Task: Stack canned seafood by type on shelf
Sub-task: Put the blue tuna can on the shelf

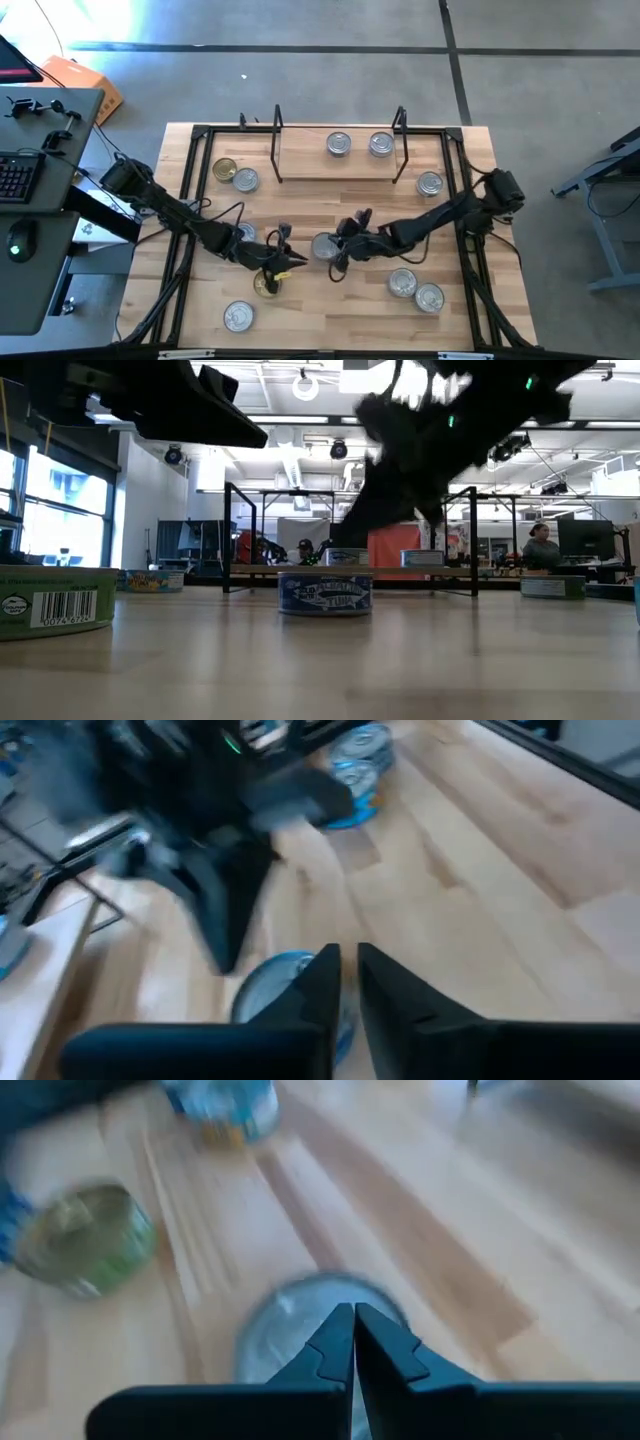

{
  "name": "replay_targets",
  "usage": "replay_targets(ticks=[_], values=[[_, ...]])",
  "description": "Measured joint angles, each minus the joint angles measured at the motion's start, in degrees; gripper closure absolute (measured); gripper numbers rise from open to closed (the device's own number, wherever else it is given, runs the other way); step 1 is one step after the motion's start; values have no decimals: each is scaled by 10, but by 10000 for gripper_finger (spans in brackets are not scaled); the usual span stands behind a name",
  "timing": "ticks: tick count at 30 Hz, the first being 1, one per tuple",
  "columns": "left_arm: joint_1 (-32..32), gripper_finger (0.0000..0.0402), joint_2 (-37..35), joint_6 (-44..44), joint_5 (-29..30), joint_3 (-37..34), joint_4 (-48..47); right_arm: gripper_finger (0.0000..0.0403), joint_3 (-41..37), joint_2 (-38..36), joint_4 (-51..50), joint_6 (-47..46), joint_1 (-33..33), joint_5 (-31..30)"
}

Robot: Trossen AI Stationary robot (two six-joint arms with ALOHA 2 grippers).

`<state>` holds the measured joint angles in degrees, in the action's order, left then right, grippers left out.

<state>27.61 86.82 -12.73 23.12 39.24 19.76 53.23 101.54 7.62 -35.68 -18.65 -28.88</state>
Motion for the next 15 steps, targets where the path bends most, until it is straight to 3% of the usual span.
replay_targets(ticks=[4, 8, 15], values=[[-21, 314, 31, 2, -52, 0, 11, 399, -1, -5, -6, -1, -47, -53], [-53, 272, 85, 1, -61, 14, 8, 399, 0, -1, -1, -25, -102, -105], [-90, 263, 163, -64, -73, 68, -6, 399, 0, 7, 1, -61, -173, -225]])
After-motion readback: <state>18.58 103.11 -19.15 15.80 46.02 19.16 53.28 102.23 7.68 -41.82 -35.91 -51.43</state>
